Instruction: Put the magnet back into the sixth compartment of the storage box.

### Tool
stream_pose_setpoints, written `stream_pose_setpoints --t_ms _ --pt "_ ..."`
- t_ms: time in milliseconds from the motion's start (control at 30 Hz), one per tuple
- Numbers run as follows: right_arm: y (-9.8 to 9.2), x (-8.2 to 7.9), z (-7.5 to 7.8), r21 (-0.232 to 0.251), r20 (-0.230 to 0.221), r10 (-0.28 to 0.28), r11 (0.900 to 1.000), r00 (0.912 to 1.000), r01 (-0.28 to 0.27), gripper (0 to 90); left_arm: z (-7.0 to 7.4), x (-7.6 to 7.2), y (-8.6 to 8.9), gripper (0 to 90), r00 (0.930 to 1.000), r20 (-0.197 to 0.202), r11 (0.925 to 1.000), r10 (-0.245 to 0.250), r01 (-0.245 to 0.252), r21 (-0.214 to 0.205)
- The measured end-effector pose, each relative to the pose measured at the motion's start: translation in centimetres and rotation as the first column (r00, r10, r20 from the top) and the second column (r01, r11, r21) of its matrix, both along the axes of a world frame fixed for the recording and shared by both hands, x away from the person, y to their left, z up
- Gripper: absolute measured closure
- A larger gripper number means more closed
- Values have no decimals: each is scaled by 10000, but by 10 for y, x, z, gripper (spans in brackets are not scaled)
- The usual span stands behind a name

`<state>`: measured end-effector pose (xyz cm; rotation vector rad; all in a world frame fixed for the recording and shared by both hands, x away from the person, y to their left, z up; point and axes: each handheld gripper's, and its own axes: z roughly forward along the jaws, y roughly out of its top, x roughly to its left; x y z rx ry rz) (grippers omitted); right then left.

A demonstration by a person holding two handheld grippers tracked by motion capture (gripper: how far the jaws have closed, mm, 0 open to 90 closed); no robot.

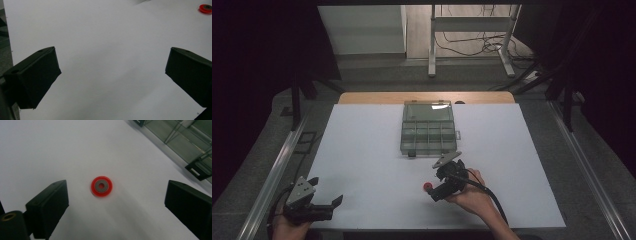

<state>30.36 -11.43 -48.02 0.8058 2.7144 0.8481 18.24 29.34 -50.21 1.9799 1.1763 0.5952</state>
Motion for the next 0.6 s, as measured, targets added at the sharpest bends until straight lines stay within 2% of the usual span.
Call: stream_pose_setpoints --t_ms 367,567,600 --pt "12 6 -11 -350 -274 357 9987 9990 -367 195 0 0 -1 0 10000 -6 9999 -83 83 110" --pt "17 7 -15 -580 -370 592 9964 9976 -613 299 0 0 -2 0 9999 -3 9998 -109 109 187" --pt "18 8 -16 -650 -444 665 9955 9968 -693 338 0 0 -2 0 9999 -6 9998 -108 108 190"
